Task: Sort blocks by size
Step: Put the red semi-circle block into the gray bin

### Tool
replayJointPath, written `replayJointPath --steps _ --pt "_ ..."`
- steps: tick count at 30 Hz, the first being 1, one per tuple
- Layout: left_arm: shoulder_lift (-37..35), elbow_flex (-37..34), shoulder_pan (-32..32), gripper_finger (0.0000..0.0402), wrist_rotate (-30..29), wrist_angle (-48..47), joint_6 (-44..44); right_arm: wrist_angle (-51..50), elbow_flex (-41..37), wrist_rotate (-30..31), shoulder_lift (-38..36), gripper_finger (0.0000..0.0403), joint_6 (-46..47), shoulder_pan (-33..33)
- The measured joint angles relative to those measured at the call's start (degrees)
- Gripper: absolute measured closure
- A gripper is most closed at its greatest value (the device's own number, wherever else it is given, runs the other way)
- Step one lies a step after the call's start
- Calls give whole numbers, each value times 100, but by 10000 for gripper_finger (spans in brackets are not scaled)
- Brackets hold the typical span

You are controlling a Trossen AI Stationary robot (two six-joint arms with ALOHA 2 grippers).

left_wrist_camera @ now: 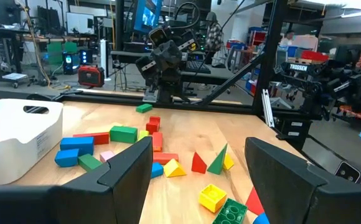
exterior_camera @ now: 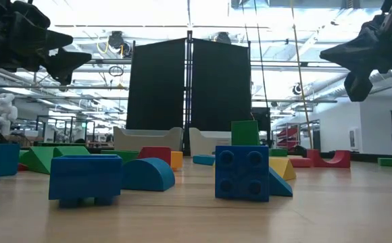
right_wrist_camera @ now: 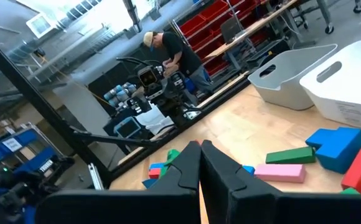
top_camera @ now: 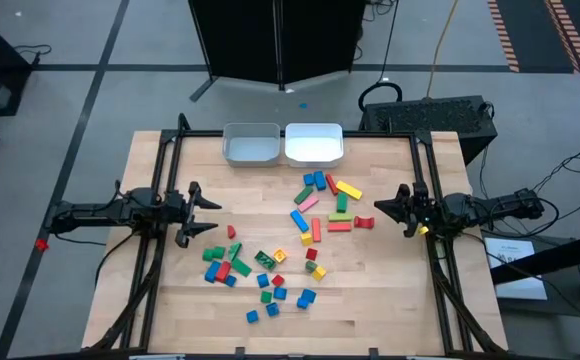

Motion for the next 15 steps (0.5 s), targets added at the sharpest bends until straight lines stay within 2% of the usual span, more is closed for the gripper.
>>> replayJointPath --steps 5,8,13,15 --pt "2 0 1 146 -384 63 24 36 0 12 2 399 407 -1" --pt "-1 -2 1 146 -396 386 -137 153 0 155 2 399 469 -2" --pt "0 -2 1 146 -402 1344 -767 299 0 212 2 399 526 -2" --pt "2 -2 1 146 -492 1728 -754 441 0 212 4 399 524 -2"
